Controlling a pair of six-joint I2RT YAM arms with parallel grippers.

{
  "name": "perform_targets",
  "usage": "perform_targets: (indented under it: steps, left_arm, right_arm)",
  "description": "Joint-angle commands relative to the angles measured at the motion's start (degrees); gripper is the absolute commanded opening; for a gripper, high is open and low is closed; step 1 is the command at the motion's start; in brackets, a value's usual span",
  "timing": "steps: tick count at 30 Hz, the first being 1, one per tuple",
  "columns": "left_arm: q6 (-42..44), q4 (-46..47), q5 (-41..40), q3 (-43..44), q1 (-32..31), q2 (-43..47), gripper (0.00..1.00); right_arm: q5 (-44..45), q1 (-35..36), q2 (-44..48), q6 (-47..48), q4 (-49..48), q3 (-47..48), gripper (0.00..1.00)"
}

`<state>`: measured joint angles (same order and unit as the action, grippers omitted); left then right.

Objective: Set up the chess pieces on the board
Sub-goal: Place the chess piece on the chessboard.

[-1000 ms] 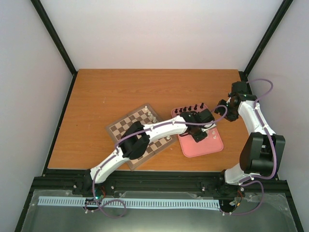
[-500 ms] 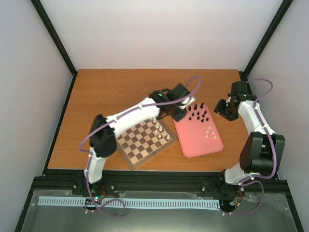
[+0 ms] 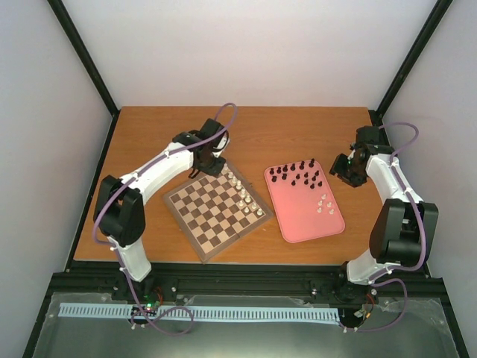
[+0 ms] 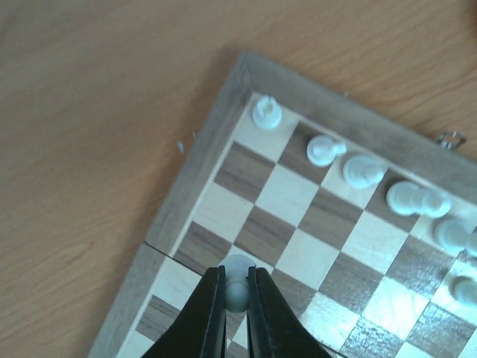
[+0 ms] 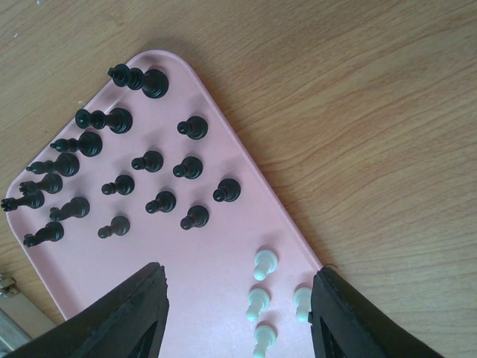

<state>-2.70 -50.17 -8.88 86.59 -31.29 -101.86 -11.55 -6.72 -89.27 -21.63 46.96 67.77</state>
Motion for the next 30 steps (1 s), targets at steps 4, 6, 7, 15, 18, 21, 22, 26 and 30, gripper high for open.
perform_targets:
  steps: [4, 6, 7, 15, 18, 21, 22, 26, 30]
  left_arm:
    - [-0.71, 1.53, 1.81, -0.42, 1.41, -3.66, 0.01]
    - [-0.93, 0.88, 1.08, 1.14, 1.48, -5.40, 0.01]
    - [-1.11, 0.77, 0.63, 1.73, 1.49, -6.11, 0.01]
    - [-1.25, 1.38, -0.30, 4.15, 1.67, -10.27, 0.01]
    - [-1.11, 1.65, -0.11, 5.05, 1.78, -11.65, 0.01]
    - [-0.93, 1.38, -0.27, 5.93, 1.76, -12.74, 0.01]
    - [-0.91, 1.40, -0.33, 6.00, 1.82, -13.01, 0.01]
    - [-0.93, 1.70, 0.07, 6.34, 2.23, -13.93, 0.01]
    - [-0.90, 2.00, 0.00, 6.61, 2.37, -14.77, 0.01]
  right_arm:
    - [-0.12, -0.43, -0.73, 0.98, 0.41, 0.79, 0.53]
    - [-0.20, -0.45, -0.81, 0.99, 0.41, 0.58, 0.53]
    - [-0.21, -0.48, -0.88, 1.05, 0.37, 0.62, 0.53]
    - [-0.21, -0.45, -0.99, 1.34, 0.23, 0.30, 0.53]
    - [-0.06, -0.42, -1.07, 1.56, 0.33, 0.34, 0.53]
    - [-0.24, -0.47, -1.33, 1.53, 0.24, 0.30, 0.54]
    - [-0.30, -0.44, -1.40, 1.46, 0.24, 0.32, 0.54]
    - [-0.41, -0.43, -1.60, 1.46, 0.23, 0.26, 0.54]
    - [-0.44, -0.45, -1.69, 1.58, 0.34, 0.43, 0.53]
